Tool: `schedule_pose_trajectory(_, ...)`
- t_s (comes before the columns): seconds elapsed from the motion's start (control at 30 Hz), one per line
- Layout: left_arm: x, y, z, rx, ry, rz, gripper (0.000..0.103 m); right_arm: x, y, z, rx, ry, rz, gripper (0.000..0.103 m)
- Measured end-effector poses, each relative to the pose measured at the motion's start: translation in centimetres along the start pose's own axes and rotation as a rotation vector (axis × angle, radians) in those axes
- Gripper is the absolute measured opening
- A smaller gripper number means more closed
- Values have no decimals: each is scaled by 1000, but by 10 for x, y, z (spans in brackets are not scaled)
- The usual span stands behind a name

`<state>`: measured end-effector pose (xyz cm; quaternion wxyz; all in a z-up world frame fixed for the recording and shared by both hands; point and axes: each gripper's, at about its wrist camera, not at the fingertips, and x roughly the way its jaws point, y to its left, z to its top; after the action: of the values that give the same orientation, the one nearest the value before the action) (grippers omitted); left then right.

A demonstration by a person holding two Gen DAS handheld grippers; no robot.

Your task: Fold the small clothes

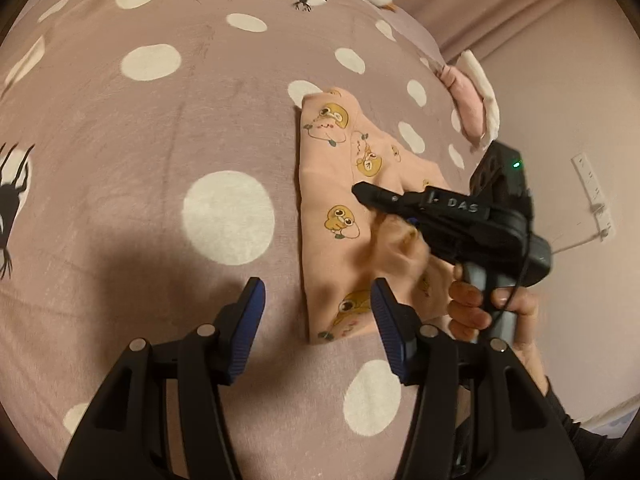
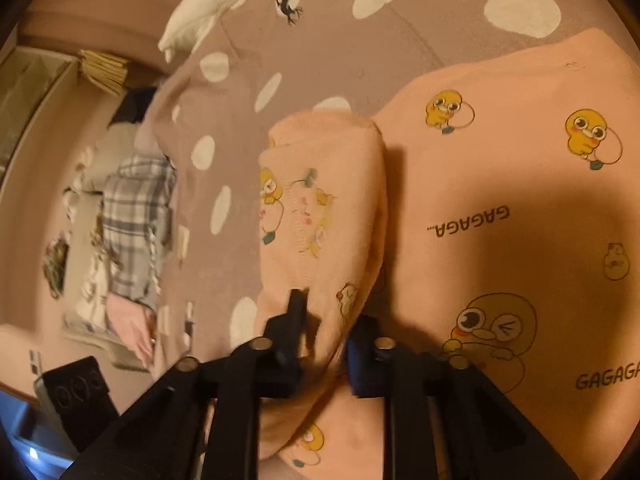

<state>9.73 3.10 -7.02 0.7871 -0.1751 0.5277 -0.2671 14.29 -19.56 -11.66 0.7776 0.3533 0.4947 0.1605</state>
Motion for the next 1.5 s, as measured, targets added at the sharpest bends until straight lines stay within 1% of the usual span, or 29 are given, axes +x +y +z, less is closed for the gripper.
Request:
schedule_pose_trajectory(0.17, -14, 5, -6, -24, -28, -6, 55, -8, -1, -1, 17, -18, 27, 13)
schedule_pose_trajectory(0.23, -15, 5, -8, -24, -25, -2, 55, -17, 4, -1, -6, -40, 42, 12)
schedule_pose_trajectory(0.3, -16, 6, -10, -20, -21, -2, 55, -30, 12, -1, -50, -70, 36, 11)
schedule_pose_trajectory(0.4, -14, 3, -11, -9, -13, -6, 55, -58, 20, 0, -115, -132, 6, 11)
schedule_pose_trajectory(0.47, -11, 1, -11, 0, -4, -11, 55, -76, 19, 3, -139, -170, -34, 11)
schedule_pose_trajectory(0.5, -9, -1, -12, 4, 1, -14, 55, -85, 17, 4, -148, -195, -51, 9)
schedule_pose_trajectory(0.53, -6, -2, -11, 9, 6, -15, 55, -95, 13, 6, -156, -220, -67, 5)
schedule_pose_trajectory(0.6, -1, -7, -11, 20, 19, -15, 55, -110, 1, 9, -141, -243, -75, 4)
schedule_pose_trajectory(0.63, 2, -9, -10, 23, 23, -16, 55, -113, -9, 12, -116, -232, -75, 4)
schedule_pose_trajectory(0.67, 6, -11, -9, 26, 26, -18, 55, -111, -17, 12, -101, -200, -56, 4)
schedule_pose_trajectory(0.77, 13, -13, -5, 21, 28, -21, 55, -98, -31, 3, -40, -134, -26, 5)
schedule_pose_trajectory(0.8, 14, -13, -5, 19, 29, -19, 55, -91, -36, 0, -13, -118, -3, 12)
schedule_pose_trajectory(0.83, 14, -13, -6, 18, 32, -15, 55, -85, -40, -3, 15, -105, 28, 23)
schedule_pose_trajectory(0.87, 15, -13, -6, 17, 35, -14, 55, -79, -42, -5, 39, -93, 60, 28)
schedule_pose_trajectory(0.9, 15, -14, -7, 17, 36, -13, 55, -73, -43, -7, 57, -83, 86, 39)
schedule_pose_trajectory(0.93, 15, -13, -7, 19, 38, -9, 55, -65, -41, -9, 59, -71, 102, 41)
schedule_pose_trajectory(1.13, 10, -4, -7, -3, 32, 4, 55, -24, -16, -5, -4, 1, 32, 41)
schedule_pose_trajectory(1.2, 11, -2, -7, -13, 33, 2, 55, -18, -13, -2, -15, -2, 18, 41)
schedule_pose_trajectory(1.23, 11, -1, -7, -15, 35, 1, 55, -16, -9, -1, -33, -17, 13, 39)
schedule_pose_trajectory(1.27, 11, -2, -8, -14, 37, 2, 55, -16, -7, -1, -53, -25, 6, 33)
schedule_pose_trajectory(1.3, 11, -2, -8, -13, 38, 3, 55, -16, -4, -2, -73, -25, -5, 13)
schedule_pose_trajectory(1.33, 11, -2, -8, -10, 40, 5, 55, -16, -1, -3, -93, -34, -24, 9)
schedule_pose_trajectory(1.4, 10, -2, -9, -7, 39, 6, 55, -29, 6, -7, -141, -81, -16, 8)
schedule_pose_trajectory(1.5, 7, -1, -8, -6, 34, 8, 55, -57, 13, -4, -173, -140, -1, 8)
